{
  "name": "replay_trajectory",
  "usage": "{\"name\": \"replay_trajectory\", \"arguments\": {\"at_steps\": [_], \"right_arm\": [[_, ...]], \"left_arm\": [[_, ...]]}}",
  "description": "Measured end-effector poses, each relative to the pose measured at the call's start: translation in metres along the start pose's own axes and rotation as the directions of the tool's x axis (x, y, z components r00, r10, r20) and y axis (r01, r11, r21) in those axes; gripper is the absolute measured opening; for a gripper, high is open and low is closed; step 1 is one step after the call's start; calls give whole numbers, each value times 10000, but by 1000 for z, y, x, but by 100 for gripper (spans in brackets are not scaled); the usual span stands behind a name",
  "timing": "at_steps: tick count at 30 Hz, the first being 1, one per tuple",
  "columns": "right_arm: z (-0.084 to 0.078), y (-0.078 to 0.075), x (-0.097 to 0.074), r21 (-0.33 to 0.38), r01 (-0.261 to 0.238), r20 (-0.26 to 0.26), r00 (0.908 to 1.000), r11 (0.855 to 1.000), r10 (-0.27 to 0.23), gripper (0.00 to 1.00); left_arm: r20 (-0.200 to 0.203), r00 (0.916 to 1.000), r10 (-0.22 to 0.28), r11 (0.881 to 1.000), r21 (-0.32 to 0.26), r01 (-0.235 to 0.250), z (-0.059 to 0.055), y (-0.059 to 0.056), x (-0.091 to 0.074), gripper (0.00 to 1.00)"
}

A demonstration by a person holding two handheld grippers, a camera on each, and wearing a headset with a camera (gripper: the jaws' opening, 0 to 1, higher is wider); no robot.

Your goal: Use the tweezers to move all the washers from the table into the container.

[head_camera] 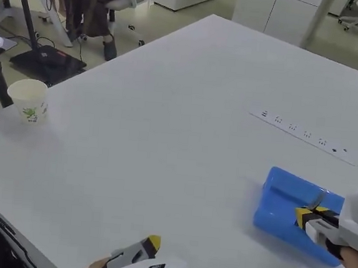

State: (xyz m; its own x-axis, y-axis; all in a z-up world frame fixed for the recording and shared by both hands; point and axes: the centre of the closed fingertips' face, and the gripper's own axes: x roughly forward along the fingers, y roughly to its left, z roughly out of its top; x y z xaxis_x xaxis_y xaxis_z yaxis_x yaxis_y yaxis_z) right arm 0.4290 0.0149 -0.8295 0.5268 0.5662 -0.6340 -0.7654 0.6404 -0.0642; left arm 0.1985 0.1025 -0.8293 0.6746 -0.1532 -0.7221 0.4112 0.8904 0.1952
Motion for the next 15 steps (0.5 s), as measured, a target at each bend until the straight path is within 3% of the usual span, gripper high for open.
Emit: {"name": "replay_trajectory", "arguments": {"at_steps": [7,15], "right_arm": [[-1,-1,-2,198,45,-40,10000,9998,-44,4],[11,-5,-15,340,146,381,9991,9993,-159,4]], "left_arm": [[48,10000,63,10000,-74,-62,1,2,0,81],[147,9996,221,9996,-150,-219,2,5,-1,80]]}}
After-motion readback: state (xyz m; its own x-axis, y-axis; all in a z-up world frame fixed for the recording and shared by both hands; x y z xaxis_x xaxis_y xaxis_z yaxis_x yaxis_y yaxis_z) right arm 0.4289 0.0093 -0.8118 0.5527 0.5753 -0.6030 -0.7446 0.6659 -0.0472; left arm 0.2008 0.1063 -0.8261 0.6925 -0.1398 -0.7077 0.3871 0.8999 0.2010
